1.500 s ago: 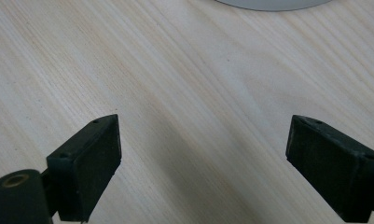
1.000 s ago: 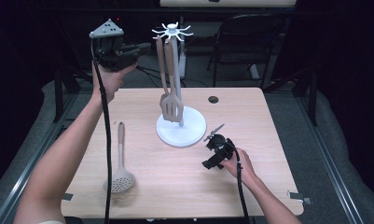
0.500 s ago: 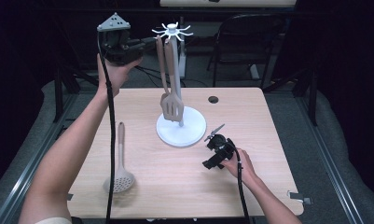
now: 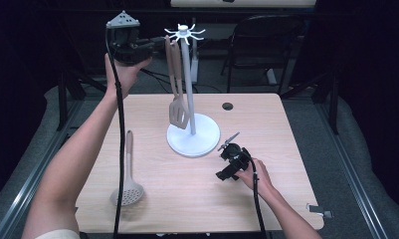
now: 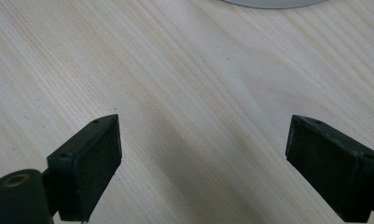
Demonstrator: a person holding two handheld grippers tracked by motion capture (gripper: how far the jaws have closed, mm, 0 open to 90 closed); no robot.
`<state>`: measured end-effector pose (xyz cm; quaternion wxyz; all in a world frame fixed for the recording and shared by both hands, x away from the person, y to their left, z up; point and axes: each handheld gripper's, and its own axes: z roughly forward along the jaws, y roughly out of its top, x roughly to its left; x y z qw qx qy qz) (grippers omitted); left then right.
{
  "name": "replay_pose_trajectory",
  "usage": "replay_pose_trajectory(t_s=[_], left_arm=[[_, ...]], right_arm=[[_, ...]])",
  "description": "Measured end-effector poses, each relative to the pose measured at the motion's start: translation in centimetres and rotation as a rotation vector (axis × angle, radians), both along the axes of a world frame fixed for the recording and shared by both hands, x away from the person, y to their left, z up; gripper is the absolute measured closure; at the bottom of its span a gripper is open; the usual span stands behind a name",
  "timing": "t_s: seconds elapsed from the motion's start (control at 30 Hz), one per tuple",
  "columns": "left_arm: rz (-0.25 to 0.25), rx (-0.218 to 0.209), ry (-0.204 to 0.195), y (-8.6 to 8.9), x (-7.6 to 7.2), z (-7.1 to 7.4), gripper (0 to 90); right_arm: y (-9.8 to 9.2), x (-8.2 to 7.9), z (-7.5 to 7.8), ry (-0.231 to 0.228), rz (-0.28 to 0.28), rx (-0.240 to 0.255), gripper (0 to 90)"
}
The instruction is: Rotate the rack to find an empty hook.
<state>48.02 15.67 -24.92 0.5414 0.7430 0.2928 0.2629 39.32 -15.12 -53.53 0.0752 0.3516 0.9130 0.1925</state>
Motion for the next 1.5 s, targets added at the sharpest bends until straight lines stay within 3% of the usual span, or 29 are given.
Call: replay_pose_trajectory(t_s=[0.43, 0.73, 0.9, 1.13, 1.5], left_arm=[[0.030, -0.009, 0.019, -0.2, 1.5, -0.1, 88.2], [0.006, -0.009, 0.009, 0.6, 0.1, -0.7, 88.7], [-0.021, -0.025, 0.001, 1.3, -0.9, -1.1, 88.9], [-0.064, -0.023, -0.008, 0.7, -1.8, -0.9, 89.3], [-0.056, -0.019, -0.024, -0.2, -1.4, -0.2, 89.6]], right_arm=[[-0.1, 0.0, -0.1, -0.005, -0.005, 0.001, 10.1], [-0.1, 0.0, -0.2, -0.001, -0.008, 0.015, 10.1], [0.0, 0.1, -0.1, 0.003, -0.001, -0.002, 10.1], [0.2, 0.0, -0.1, -0.001, 0.003, -0.009, 10.1], [0.0, 0.0, -0.1, 0.002, 0.000, -0.005, 10.2]])
